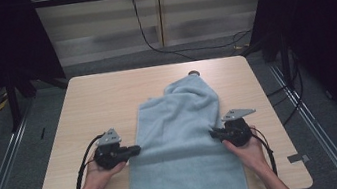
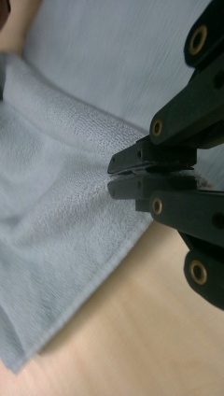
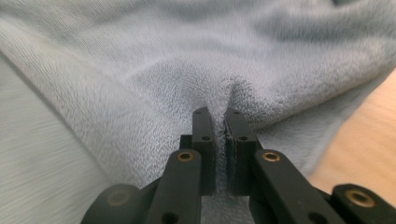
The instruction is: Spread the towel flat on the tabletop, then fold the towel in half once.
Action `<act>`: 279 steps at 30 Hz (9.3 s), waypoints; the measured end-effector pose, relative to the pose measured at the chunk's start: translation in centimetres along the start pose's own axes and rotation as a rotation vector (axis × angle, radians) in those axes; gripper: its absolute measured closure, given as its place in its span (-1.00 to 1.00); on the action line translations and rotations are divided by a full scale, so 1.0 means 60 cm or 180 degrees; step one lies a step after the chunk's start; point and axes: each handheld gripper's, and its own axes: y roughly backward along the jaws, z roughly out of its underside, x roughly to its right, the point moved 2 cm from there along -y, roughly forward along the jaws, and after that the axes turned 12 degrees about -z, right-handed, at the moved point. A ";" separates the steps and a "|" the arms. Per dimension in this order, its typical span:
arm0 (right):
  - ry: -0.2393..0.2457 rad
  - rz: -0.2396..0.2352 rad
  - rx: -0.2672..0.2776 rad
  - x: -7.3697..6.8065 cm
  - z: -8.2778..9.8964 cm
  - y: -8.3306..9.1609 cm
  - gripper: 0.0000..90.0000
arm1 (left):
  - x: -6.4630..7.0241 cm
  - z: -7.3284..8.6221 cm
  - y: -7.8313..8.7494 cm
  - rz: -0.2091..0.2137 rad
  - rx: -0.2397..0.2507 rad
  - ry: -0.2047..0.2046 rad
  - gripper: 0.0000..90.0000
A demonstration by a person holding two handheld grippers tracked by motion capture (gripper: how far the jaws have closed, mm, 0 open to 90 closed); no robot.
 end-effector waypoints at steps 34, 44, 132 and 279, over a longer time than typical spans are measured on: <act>-0.0060 0.0052 -0.0131 0.029 -0.029 -0.065 0.87 | -0.007 0.032 -0.037 -0.0094 -0.0331 0.0003 0.93; -0.0101 -0.0215 -0.0343 -0.055 0.054 -0.005 0.58 | 0.010 0.032 0.018 0.0253 -0.0060 0.0144 0.66; -0.0078 -0.0356 -0.0364 -0.108 0.111 0.036 0.08 | 0.025 0.076 0.013 -0.0039 -0.0338 0.0085 0.17; -0.0341 -0.0183 -0.0273 0.047 -0.028 -0.084 0.90 | -0.142 -0.012 -0.092 -0.0673 -0.0364 0.0523 0.89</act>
